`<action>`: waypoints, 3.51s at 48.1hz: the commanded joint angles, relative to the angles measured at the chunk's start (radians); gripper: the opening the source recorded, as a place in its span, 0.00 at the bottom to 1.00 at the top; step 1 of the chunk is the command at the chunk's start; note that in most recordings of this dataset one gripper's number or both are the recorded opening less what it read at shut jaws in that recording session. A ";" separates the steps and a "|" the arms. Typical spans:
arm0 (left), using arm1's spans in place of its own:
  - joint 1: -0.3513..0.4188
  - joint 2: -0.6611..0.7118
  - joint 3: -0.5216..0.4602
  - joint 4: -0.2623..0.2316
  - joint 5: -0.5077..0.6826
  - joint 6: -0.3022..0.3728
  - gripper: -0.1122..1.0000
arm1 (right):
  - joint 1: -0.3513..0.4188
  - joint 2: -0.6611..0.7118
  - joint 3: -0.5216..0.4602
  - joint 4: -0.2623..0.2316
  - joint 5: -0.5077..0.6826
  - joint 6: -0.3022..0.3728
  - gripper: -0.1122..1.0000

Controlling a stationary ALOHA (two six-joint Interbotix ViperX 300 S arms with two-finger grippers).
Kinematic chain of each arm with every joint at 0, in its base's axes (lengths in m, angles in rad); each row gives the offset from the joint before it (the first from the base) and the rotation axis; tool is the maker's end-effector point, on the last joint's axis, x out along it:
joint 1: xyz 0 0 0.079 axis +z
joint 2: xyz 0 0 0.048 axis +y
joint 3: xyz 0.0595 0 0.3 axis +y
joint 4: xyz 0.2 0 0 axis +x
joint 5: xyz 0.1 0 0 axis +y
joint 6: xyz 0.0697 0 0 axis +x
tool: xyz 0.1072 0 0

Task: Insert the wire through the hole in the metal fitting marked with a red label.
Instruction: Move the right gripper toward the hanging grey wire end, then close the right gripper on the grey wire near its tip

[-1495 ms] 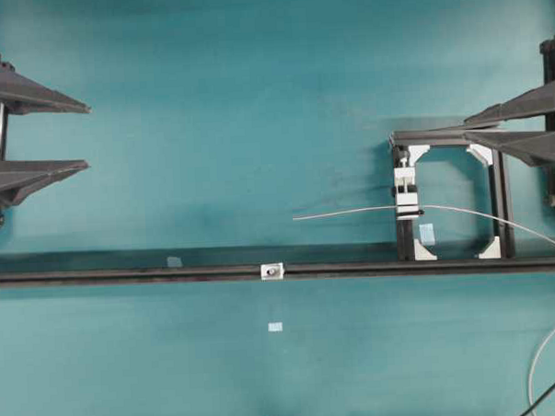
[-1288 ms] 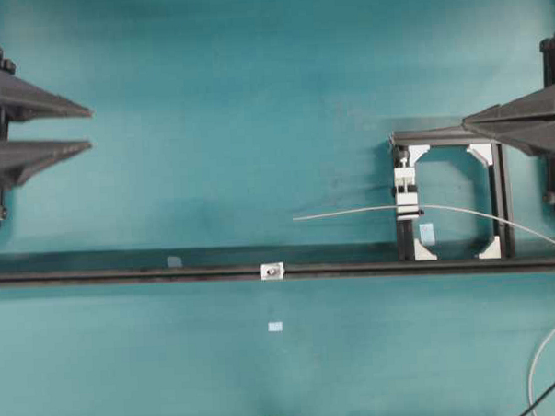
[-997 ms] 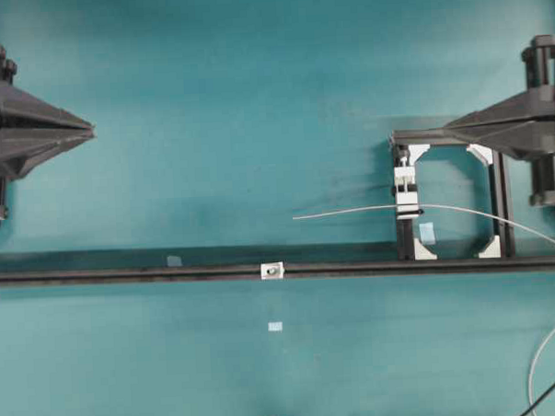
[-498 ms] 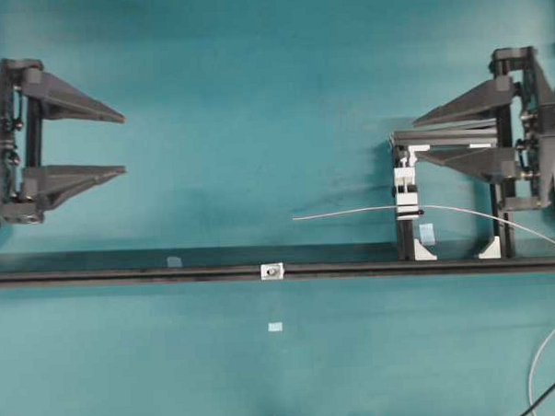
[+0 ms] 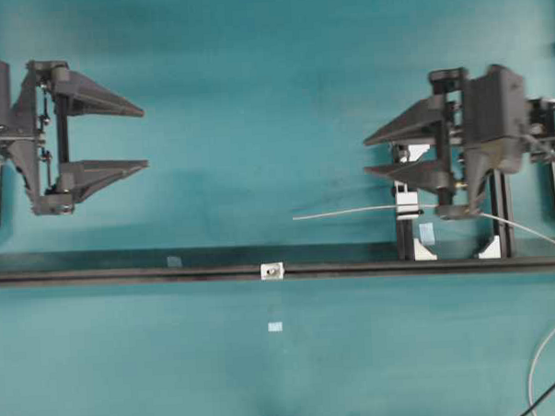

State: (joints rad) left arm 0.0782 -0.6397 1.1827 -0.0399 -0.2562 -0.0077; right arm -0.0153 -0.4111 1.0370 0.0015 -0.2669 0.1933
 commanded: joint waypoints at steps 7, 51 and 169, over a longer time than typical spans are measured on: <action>0.008 0.086 -0.020 -0.002 -0.038 0.012 0.58 | 0.002 0.083 -0.063 0.003 0.011 0.041 0.58; 0.008 0.235 -0.032 0.005 -0.201 0.080 0.58 | 0.057 0.259 -0.087 0.002 0.012 0.069 0.58; 0.025 0.236 -0.035 0.005 -0.202 0.078 0.58 | 0.048 0.433 -0.147 -0.017 0.078 0.078 0.10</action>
State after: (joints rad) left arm 0.0951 -0.3988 1.1674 -0.0383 -0.4510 0.0706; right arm 0.0337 0.0322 0.9020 -0.0123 -0.1856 0.2715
